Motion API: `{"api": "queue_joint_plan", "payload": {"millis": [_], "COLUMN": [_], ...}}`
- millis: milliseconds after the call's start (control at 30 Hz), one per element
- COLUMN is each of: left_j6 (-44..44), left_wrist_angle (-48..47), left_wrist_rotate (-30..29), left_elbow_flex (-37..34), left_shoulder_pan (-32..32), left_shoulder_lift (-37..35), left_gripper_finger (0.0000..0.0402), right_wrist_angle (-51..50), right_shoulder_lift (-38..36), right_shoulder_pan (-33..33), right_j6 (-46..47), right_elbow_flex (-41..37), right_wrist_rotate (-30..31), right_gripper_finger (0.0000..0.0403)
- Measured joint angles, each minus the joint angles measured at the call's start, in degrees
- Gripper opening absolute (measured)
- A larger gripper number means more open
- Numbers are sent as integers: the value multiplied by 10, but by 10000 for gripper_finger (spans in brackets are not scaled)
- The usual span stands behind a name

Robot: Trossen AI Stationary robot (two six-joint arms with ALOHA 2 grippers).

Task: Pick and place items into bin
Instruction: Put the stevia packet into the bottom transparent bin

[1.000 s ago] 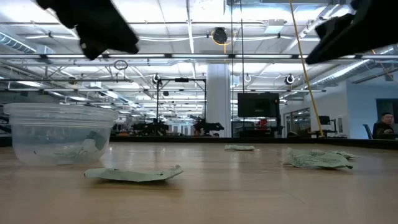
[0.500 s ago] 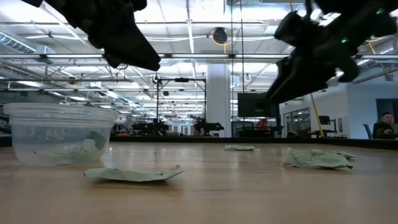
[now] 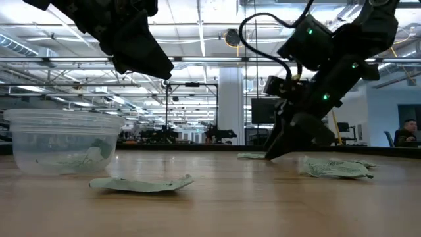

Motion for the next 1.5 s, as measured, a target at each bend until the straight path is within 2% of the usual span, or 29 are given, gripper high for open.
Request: {"api": "queue_joint_plan", "payload": {"millis": [100, 300, 667, 933, 1067, 1133, 1267, 1500], "left_j6": [0, -1, -2, -4, -4, -4, -2, -2], "left_wrist_angle": [1, 0, 0, 0, 0, 1, 1, 11], "left_wrist_rotate": [0, 0, 5, 5, 5, 5, 2, 0], "left_elbow_flex": [0, 0, 0, 0, 0, -1, -1, -1], "left_shoulder_pan": [0, 0, 0, 0, 0, 0, 0, 8], "left_shoulder_lift": [0, 0, 0, 0, 0, 0, 0, 0], "left_gripper_finger": [157, 157, 157, 157, 157, 157, 157, 157], "right_wrist_angle": [7, 7, 2, -13, -28, -66, -159, -184], "right_shoulder_lift": [11, 18, 19, -11, -89, -133, -200, -207], "right_shoulder_pan": [-9, -22, -40, -15, 36, 74, 193, 395], "right_j6": [1, 2, 21, 20, 49, 67, 110, 175], "right_elbow_flex": [1, 1, 1, -1, 1, 1, 16, 71], "right_wrist_rotate": [-21, -23, -21, -18, -22, -33, -38, -29], "right_gripper_finger": [162, 126, 7, 1, 1, 0, 0, 0]}}
